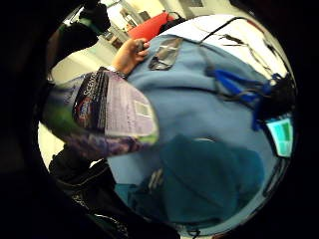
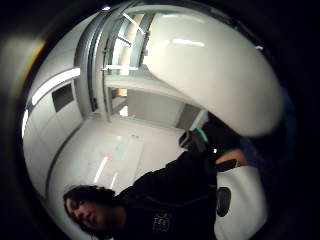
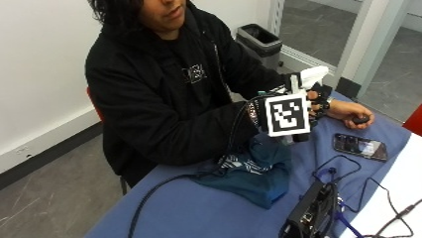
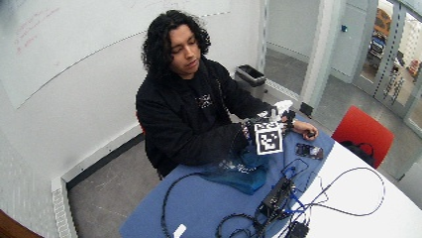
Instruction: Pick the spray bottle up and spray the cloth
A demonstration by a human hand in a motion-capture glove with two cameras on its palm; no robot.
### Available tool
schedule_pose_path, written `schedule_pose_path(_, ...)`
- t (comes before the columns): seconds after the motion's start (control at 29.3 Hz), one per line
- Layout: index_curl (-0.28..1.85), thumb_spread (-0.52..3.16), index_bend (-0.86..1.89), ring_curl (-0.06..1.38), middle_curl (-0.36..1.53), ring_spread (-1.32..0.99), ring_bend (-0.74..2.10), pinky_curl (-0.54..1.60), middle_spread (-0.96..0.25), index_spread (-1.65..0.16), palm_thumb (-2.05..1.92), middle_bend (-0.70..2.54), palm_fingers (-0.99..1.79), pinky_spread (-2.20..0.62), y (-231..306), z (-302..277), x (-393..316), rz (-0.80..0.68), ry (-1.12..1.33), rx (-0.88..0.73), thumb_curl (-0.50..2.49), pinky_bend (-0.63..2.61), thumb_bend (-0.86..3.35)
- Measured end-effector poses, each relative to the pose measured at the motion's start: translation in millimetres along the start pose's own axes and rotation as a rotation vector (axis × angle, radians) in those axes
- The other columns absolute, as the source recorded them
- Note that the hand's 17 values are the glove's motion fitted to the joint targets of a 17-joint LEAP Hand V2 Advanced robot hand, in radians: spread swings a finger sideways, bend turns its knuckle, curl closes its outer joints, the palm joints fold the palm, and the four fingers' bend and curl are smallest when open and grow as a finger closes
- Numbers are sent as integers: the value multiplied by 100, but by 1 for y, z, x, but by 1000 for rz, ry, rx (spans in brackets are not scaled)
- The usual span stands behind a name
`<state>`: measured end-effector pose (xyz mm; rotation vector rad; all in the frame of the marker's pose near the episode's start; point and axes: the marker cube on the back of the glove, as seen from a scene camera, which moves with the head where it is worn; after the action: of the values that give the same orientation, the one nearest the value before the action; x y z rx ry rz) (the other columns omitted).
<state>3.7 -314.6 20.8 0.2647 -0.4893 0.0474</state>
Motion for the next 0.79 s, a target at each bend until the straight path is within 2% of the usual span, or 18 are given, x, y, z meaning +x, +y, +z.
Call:
schedule_pose_path(0.07, 42, 84, 7, 44, 49, -6, 50, 40, -2, -24, 80, 41, 54, 5, 4, -13, 0, 25, 102, -13, 61, 35, -8)
schedule_pose_path(0.2, 38, 88, 7, 42, 44, -1, 44, 41, 3, -27, 69, 27, 27, 13, 24, -41, -7, 93, 282, -167, 55, 43, -9)
schedule_pose_path(0.34, 33, 91, 8, 38, 41, 2, 38, 41, 5, -31, 63, 20, 13, 17, 48, -77, -18, 125, 434, -251, 51, 48, -6)
schedule_pose_path(0.44, 31, 92, 12, 36, 39, 3, 36, 39, 6, -34, 62, 18, 11, 19, 67, -102, -29, 115, 514, -233, 49, 48, -5)
schedule_pose_path(0.61, 30, 96, 14, 33, 38, 4, 33, 37, 5, -36, 69, 23, 15, 21, 87, -124, -51, 8, 570, -144, 47, 44, -1)
schedule_pose_path(0.79, 29, 97, 15, 31, 38, 4, 31, 35, 3, -37, 71, 25, 18, 21, 97, -122, -63, -6, 608, -176, 45, 40, -2)
